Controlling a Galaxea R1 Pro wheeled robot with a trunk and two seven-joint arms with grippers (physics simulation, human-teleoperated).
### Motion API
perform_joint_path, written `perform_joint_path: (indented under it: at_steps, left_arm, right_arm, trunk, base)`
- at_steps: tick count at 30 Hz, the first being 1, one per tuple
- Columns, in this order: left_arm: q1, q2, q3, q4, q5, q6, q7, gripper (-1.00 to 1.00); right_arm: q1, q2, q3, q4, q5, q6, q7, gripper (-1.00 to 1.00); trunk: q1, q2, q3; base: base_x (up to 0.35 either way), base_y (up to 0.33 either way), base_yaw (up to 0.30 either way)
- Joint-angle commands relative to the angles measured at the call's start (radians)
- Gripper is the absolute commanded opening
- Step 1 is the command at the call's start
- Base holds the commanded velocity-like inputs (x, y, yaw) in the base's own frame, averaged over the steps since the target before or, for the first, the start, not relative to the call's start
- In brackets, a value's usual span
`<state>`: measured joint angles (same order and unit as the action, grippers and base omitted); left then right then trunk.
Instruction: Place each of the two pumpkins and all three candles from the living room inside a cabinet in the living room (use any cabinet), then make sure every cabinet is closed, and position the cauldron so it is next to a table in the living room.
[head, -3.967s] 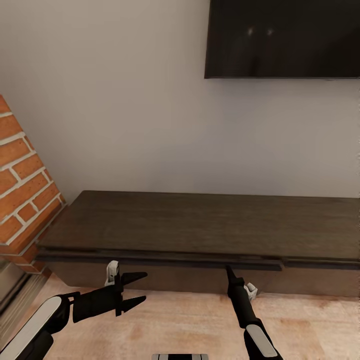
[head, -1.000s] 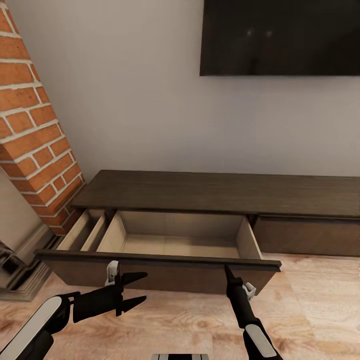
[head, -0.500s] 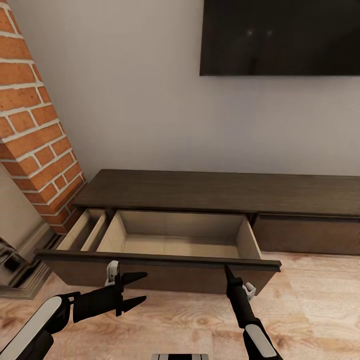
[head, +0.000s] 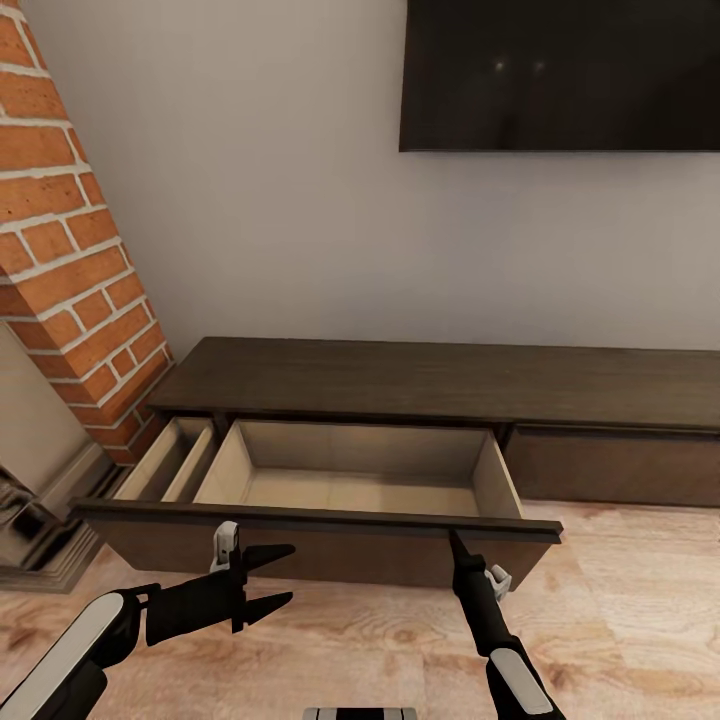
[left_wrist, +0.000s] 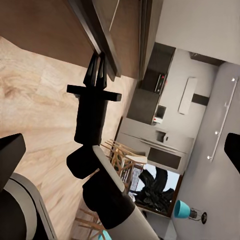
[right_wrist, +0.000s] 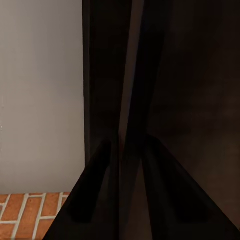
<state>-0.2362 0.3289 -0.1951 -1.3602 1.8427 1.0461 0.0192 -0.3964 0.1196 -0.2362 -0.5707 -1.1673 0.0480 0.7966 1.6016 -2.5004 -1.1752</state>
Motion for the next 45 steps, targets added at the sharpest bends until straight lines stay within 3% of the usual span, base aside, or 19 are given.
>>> perform_joint_path:
  at_steps: [1, 2, 22, 24, 26, 29, 31, 34, 36, 37, 38, 40, 44, 45]
  left_arm:
    - [0.000, 0.001, -0.001, 0.000, 0.004, 0.001, 0.002, 1.00]
    - [0.000, 0.001, -0.001, 0.000, 0.004, 0.001, 0.002, 1.00]
    - [0.000, 0.001, -0.001, 0.000, 0.004, 0.001, 0.002, 1.00]
    - [0.000, -0.001, -0.002, 0.000, 0.004, 0.001, 0.002, 1.00]
    - [0.000, -0.002, -0.002, 0.000, 0.004, 0.001, 0.002, 1.00]
    - [0.000, -0.001, -0.002, 0.000, 0.003, 0.001, 0.002, 1.00]
    - [0.000, -0.001, -0.001, 0.000, 0.003, 0.001, 0.002, 1.00]
    - [0.000, -0.002, -0.001, 0.000, 0.003, 0.001, 0.002, 1.00]
    - [0.000, -0.001, -0.002, 0.000, 0.003, 0.001, 0.002, 1.00]
    - [0.000, -0.001, -0.002, 0.000, 0.003, 0.001, 0.002, 1.00]
    - [0.000, -0.002, -0.004, 0.000, 0.003, 0.001, 0.003, 1.00]
    - [0.000, -0.003, -0.011, 0.000, 0.002, 0.001, 0.003, 1.00]
    - [-0.001, -0.002, -0.016, 0.000, 0.001, 0.001, 0.005, 1.00]
    - [-0.001, -0.002, -0.016, 0.000, 0.001, 0.001, 0.005, 1.00]
  right_arm:
    - [-0.001, 0.000, -0.018, 0.000, -0.023, 0.009, 0.012, -1.00]
    - [-0.001, 0.000, -0.018, 0.000, -0.023, 0.009, 0.012, 1.00]
    - [-0.002, -0.001, -0.017, 0.000, -0.020, 0.019, 0.008, 1.00]
    - [-0.003, -0.002, -0.017, 0.000, -0.019, 0.058, 0.007, 1.00]
    - [-0.004, -0.007, -0.013, 0.002, -0.016, 0.154, -0.004, 1.00]
    - [-0.004, -0.010, -0.010, 0.019, -0.015, 0.254, -0.070, 1.00]
    - [-0.003, -0.011, -0.008, 0.031, -0.016, 0.304, -0.125, 1.00]
    - [-0.004, -0.014, -0.009, 0.052, -0.016, 0.329, -0.146, 1.00]
    - [0.014, -0.036, -0.009, 0.058, -0.011, 0.363, -0.151, 1.00]
    - [0.032, -0.060, -0.007, 0.060, -0.010, 0.394, -0.154, 1.00]
    - [0.053, -0.100, -0.003, 0.062, -0.009, 0.449, -0.156, 1.00]
    - [0.069, -0.144, 0.005, 0.066, -0.007, 0.518, -0.160, 1.00]
    - [0.136, -0.222, 0.019, 0.129, -0.003, 0.567, -0.163, 1.00]
    - [0.145, -0.230, 0.026, 0.142, 0.003, 0.568, -0.163, 1.00]
  trunk:
    - [0.000, 0.000, -0.001]
    - [0.000, 0.000, -0.001]
    - [0.000, 0.000, -0.001]
    - [0.000, 0.000, -0.001]
    - [0.000, 0.000, -0.001]
    - [0.000, 0.000, -0.001]
    - [0.000, 0.000, -0.001]
    - [-0.002, 0.000, 0.011]
    - [-0.009, 0.014, 0.017]
    - [-0.013, 0.021, 0.020]
    - [-0.017, 0.028, 0.023]
    - [-0.024, 0.042, 0.030]
    - [-0.040, 0.070, 0.042]
    - [-0.044, 0.077, 0.045]
  base:
    - [-0.001, 0.000, 0.000]
    - [0.000, 0.000, 0.000]
    - [-0.138, 0.000, 0.000]
    - [-0.223, 0.000, 0.000]
    - [-0.187, 0.000, 0.000]
    - [-0.072, 0.000, 0.000]
    - [-0.021, 0.000, 0.000]
    - [-0.006, 0.000, 0.000]
    - [-0.002, 0.000, 0.000]
    - [0.000, 0.000, 0.000]
    - [0.000, 0.000, 0.000]
    - [0.000, 0.000, 0.000]
    - [0.000, 0.000, 0.000]
    - [0.000, 0.000, 0.000]
